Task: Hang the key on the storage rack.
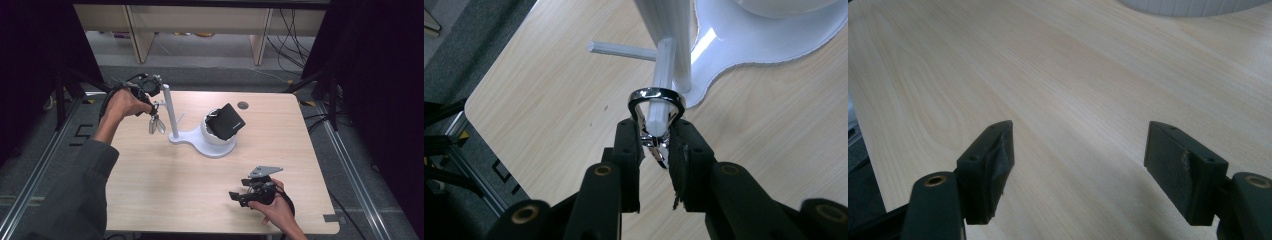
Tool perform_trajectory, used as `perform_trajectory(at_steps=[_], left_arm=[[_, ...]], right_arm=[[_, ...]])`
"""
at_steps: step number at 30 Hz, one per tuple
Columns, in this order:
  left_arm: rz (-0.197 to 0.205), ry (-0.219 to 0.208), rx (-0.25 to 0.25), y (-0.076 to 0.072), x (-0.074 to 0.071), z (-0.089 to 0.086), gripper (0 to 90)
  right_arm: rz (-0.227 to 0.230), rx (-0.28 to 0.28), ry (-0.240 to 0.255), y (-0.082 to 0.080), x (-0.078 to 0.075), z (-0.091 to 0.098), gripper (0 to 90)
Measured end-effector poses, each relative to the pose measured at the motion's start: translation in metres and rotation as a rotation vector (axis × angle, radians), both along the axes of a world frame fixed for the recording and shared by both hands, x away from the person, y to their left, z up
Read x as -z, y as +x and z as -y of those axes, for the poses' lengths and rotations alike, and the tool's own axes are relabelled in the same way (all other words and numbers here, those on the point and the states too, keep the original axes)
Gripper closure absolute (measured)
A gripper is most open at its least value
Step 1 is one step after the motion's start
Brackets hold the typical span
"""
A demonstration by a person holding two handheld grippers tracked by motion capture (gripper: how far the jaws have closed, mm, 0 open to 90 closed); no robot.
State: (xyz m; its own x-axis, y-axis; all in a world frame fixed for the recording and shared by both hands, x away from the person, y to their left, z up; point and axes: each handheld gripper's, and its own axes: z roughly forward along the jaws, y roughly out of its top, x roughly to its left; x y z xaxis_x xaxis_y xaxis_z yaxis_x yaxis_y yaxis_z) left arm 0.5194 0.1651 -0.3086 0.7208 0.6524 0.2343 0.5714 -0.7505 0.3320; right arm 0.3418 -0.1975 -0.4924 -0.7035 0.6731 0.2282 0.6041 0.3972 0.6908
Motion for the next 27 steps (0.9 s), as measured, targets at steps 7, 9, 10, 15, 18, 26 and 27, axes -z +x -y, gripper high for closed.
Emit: perform_trajectory(at_steps=[7, 9, 10, 15, 18, 26, 27], left_arm=[[0.015, -0.009, 0.003, -0.004, -0.005, -0.002, 64.6], [0.023, -0.014, -0.012, -0.007, -0.006, -0.003, 62.8], [0.018, -0.012, -0.014, -0.009, -0.006, -0.004, 61.3], [-0.002, -0.016, -0.021, -0.017, -0.005, -0.01, 57.4], [-0.009, -0.017, -0.012, -0.022, -0.004, -0.014, 53.8], [-0.029, -0.052, -0.001, -0.045, 0.007, -0.021, 45.7], [-0.029, -0.062, 0.0, -0.048, 0.008, -0.021, 45.0]], right_arm=[[-0.005, -0.006, -0.004, 0.0, 0.0, -0.001, 29.2], [-0.029, 0.007, 0.004, -0.001, 0.0, -0.001, 29.2], [-0.026, 0.013, 0.011, -0.001, 0.0, -0.002, 29.2], [-0.011, 0.002, 0.008, 0.0, -0.001, 0.001, 29.2], [0.0, 0.004, 0.008, 0.001, -0.001, 0.002, 29.2], [-0.003, 0.005, 0.006, 0.001, 0.0, 0.001, 29.2], [-0.003, 0.008, 0.006, 0.001, 0.0, 0.001, 29.2]])
